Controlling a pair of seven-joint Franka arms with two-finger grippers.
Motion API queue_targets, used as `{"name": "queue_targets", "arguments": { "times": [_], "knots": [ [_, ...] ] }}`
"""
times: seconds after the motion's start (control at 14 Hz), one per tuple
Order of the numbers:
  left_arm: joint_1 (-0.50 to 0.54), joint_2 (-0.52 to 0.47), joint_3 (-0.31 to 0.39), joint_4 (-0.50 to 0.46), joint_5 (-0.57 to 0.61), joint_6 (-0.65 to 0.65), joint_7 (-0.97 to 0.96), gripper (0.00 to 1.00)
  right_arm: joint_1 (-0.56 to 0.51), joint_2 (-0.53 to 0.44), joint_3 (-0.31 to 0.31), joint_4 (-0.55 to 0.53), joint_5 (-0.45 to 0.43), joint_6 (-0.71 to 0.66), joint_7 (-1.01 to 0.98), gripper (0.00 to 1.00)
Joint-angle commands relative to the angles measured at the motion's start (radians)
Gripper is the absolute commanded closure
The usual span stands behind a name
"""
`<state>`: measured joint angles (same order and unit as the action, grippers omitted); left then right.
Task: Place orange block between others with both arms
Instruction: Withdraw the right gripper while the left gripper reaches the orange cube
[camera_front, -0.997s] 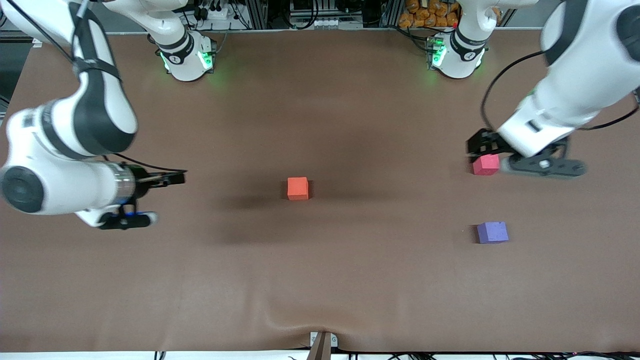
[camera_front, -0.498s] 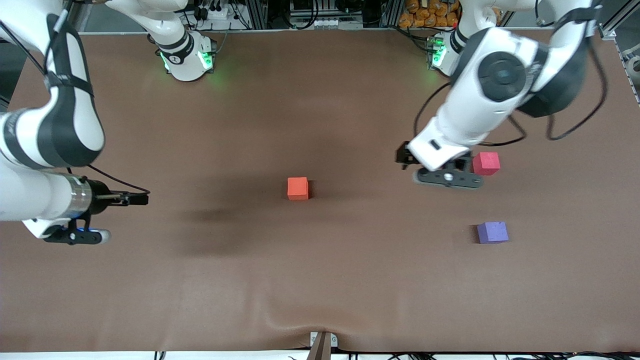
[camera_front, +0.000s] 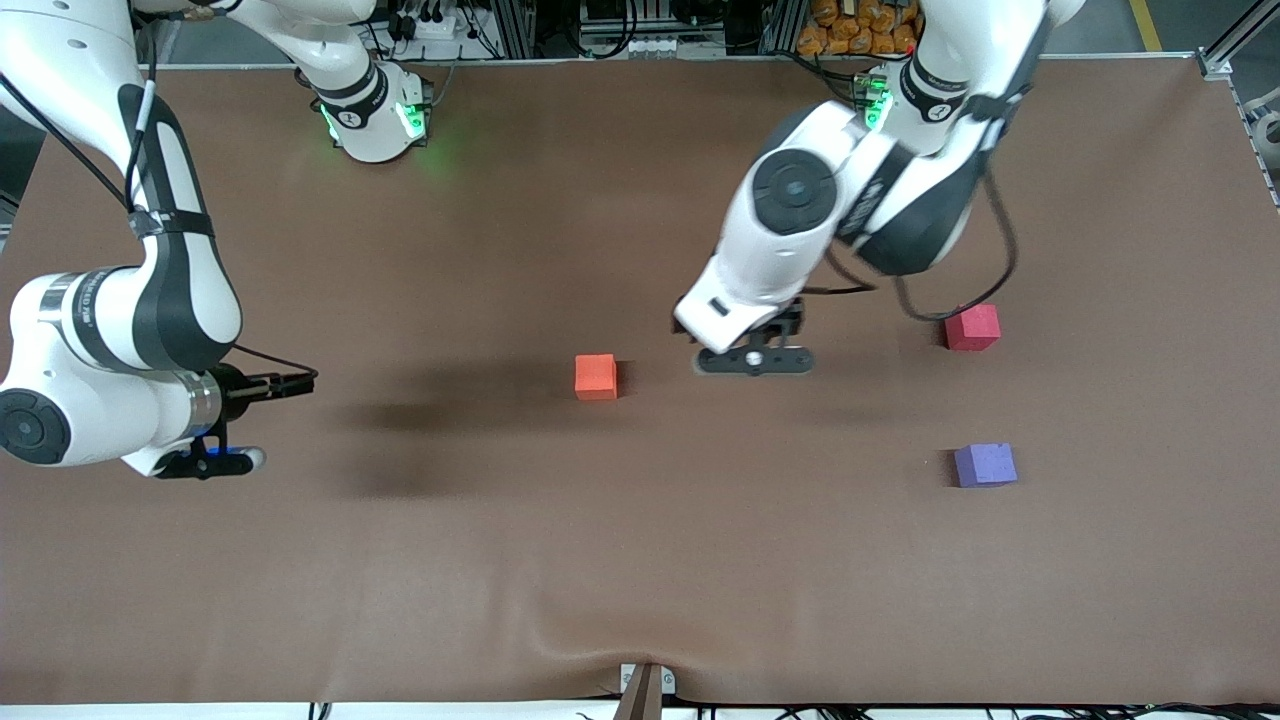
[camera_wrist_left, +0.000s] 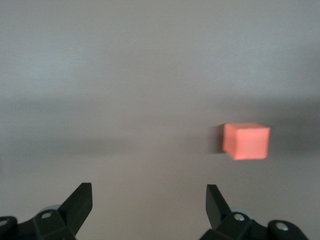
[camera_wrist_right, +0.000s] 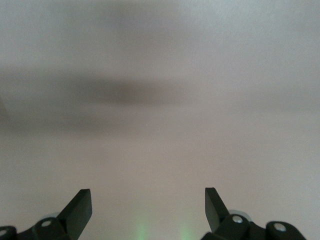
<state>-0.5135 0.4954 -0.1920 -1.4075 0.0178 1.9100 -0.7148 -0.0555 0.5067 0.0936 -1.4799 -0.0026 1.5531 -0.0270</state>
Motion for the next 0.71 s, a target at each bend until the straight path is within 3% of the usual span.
{"name": "queue_targets", "arguments": {
  "times": [0.0, 0.36, 0.64],
  "knots": [
    [-0.054, 0.109, 0.012, 0.1, 0.016, 0.047, -0.093, 0.0, 0.019, -0.149, 0.018, -0.176, -0.002, 0.015, -0.008, 0.0],
    [-0.115, 0.204, 0.014, 0.139, 0.014, 0.17, -0.205, 0.0, 0.043, -0.275, 0.017, -0.296, 0.0, 0.059, -0.008, 0.0],
    [-0.167, 0.27, 0.017, 0.157, 0.014, 0.271, -0.311, 0.0, -0.012, -0.37, 0.012, -0.312, -0.002, 0.14, -0.008, 0.0]
  ]
}}
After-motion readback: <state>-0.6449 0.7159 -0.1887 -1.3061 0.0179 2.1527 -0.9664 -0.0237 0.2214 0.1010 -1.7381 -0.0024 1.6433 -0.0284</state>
